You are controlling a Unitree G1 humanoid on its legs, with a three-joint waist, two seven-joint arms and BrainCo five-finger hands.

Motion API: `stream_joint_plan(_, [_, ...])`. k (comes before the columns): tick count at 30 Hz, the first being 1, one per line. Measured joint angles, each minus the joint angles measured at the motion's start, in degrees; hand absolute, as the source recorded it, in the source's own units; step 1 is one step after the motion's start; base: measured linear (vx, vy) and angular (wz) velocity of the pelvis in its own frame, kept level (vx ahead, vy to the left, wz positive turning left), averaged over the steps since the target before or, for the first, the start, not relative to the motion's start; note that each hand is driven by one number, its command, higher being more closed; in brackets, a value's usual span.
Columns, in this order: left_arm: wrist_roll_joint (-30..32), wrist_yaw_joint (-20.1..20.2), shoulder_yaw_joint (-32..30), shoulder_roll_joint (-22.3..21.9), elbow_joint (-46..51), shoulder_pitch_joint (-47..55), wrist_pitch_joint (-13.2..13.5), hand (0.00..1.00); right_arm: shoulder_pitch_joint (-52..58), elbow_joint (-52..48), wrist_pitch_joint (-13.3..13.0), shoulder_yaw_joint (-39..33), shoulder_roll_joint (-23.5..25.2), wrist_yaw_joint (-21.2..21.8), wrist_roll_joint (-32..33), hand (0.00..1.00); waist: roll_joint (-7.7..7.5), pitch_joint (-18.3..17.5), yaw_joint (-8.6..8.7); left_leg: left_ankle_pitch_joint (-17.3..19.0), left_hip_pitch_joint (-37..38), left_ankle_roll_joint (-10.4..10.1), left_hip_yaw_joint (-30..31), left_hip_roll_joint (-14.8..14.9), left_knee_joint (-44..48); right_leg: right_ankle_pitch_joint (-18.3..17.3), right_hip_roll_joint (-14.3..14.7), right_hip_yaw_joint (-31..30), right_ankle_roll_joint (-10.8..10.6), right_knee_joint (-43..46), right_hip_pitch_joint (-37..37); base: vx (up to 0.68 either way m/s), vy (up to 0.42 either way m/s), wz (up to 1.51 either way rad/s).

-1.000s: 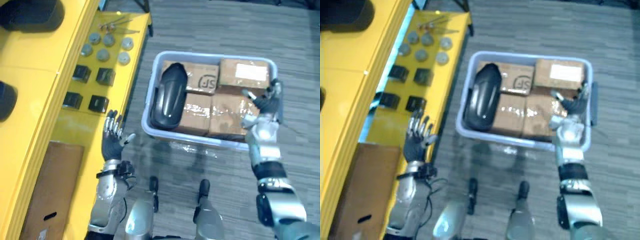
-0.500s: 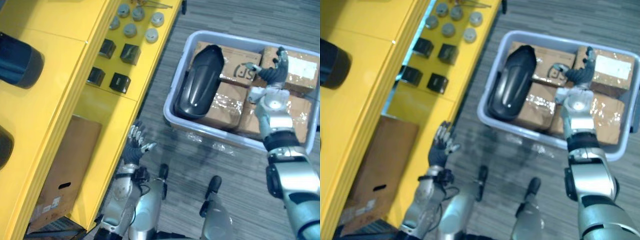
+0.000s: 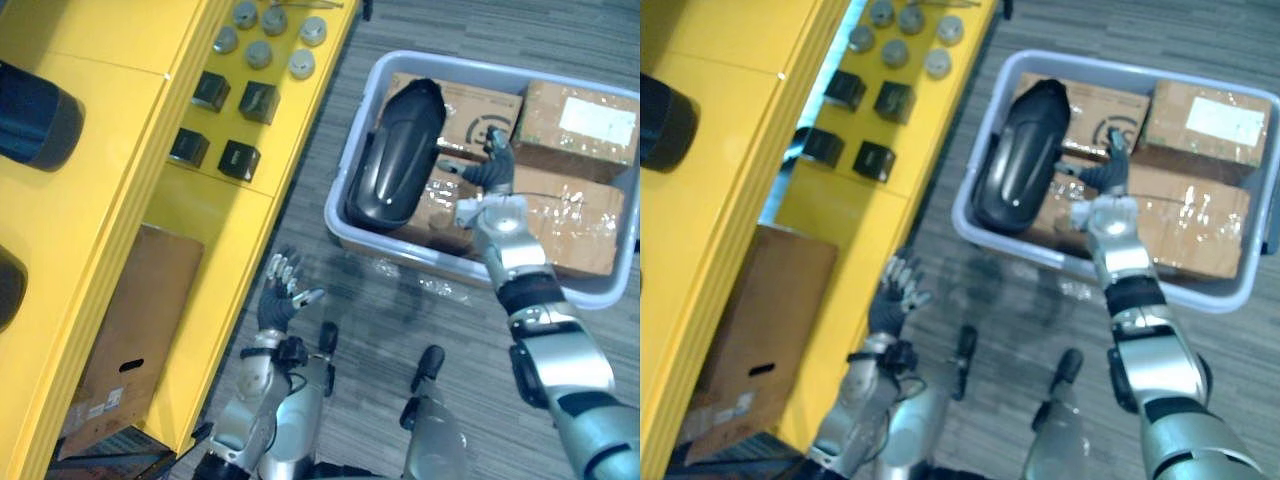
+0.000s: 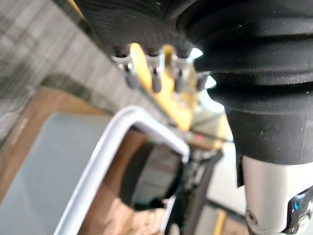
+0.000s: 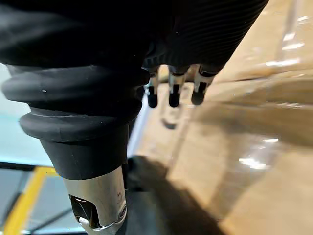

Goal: Walk over and take plastic housings, then place them on the shelf

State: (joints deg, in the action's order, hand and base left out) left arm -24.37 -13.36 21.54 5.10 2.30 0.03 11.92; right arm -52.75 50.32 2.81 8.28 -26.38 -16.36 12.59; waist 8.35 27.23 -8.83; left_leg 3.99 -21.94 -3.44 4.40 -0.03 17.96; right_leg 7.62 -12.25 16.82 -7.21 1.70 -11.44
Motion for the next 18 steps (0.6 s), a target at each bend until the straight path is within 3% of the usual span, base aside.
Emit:
stream_joint_plan(3, [-0.1,-0.1,0.0,-0.3,-0.5,-0.8,0.0,0.0,-1.7,2.4,0.3,0.6,-0.4,0.0,-0.5,0.0,0.27,0.1,-0.02,-0.6,-0.1,0.1,0.1,-0.2,-0.7,-0.1,-0.3,0.2,0.1,0.5,-0.5,-0.03,0.005,0.05])
stream_joint_plan(7, [-0.6,-0.3,1.8,-1.6,-2.4,-3.0,0.0,0.0,-5.5,6.0,2.0,1.0,-4.0,-0.1,-1.7,0.0,3.26,0.5,-1.29,-1.6,-0.2,0.2,1.2,-0.9,-1.7,-0.1,-0.8,1.4,0.1,0.8,-0.6,-0.05,0.015,0.14])
stream_joint_plan(12, [-2.1,-0.7,2.7,-1.7,-3.7,-3.0,0.0,0.0,-7.7,8.2,3.9,3.3,-5.8,-0.1,-2.7,0.0,3.49,0.4,-2.28,-3.2,-0.3,-0.4,2.4,-0.6,-3.7,-1.0,-0.6,2.7,1.3,1.9,-1.5,-0.03,-0.024,0.1])
stream_joint_plan(13, [-2.2,-0.9,2.9,-1.7,-3.7,-3.0,0.0,0.0,-7.8,8.3,3.9,3.6,-6.0,-0.1,-3.1,1.0,3.53,0.4,-2.34,-3.3,-0.5,-0.5,2.6,-0.6,-3.7,-1.1,-0.6,3.0,1.4,1.9,-1.6,-0.02,-0.01,0.09])
stream_joint_plan(18, [-2.4,-1.4,4.0,-1.7,-4.0,-3.4,0.0,0.0,-8.7,9.6,5.8,6.1,-8.0,0.2,-4.5,1.0,3.54,0.4,-3.07,-3.6,-0.7,-0.5,3.0,-0.6,-3.7,-1.3,-0.8,3.5,1.7,2.6,-1.8,-0.02,0.006,0.04])
